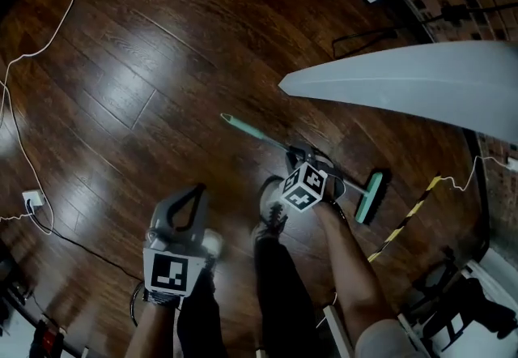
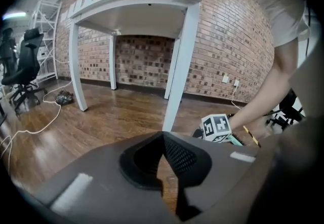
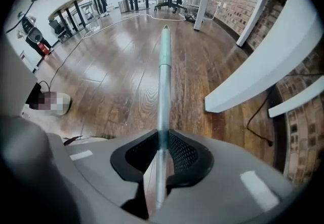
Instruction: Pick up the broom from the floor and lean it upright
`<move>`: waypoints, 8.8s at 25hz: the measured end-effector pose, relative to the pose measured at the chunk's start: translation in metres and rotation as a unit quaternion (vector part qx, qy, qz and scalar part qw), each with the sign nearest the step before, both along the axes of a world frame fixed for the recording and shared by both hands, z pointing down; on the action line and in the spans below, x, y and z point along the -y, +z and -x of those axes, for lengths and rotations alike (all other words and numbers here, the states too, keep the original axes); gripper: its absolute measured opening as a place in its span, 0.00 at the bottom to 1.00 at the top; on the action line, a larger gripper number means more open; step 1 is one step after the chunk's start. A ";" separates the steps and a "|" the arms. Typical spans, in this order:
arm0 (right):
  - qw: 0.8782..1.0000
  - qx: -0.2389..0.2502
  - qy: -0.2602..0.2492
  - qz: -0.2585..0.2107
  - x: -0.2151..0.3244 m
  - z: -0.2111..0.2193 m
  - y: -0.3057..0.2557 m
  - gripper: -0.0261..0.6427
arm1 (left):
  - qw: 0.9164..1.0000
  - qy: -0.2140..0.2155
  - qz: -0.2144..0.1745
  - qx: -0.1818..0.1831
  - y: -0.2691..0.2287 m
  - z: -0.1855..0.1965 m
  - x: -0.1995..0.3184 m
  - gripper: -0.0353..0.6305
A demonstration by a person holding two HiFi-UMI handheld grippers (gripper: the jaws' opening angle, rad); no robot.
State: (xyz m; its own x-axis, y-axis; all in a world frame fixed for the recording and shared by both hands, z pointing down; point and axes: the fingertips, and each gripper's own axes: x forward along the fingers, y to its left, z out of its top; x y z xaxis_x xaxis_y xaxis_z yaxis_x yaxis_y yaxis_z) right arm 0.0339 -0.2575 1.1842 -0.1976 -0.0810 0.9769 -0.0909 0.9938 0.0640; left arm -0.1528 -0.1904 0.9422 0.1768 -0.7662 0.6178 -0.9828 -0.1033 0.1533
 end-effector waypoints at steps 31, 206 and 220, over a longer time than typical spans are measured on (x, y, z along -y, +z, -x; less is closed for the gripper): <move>0.916 0.200 0.317 -0.141 0.215 -0.088 -0.359 0.17 | 0.990 0.136 -0.039 -0.002 -0.271 -0.113 0.120 0.06; 0.668 0.479 0.445 -0.356 -0.571 -0.144 -1.005 0.06 | 0.911 0.223 -0.348 0.014 -0.761 -0.090 -0.479 0.05; 0.665 0.452 0.460 -0.378 -0.563 -0.155 -0.999 0.06 | 0.915 0.226 -0.335 0.001 -0.746 -0.094 -0.468 0.05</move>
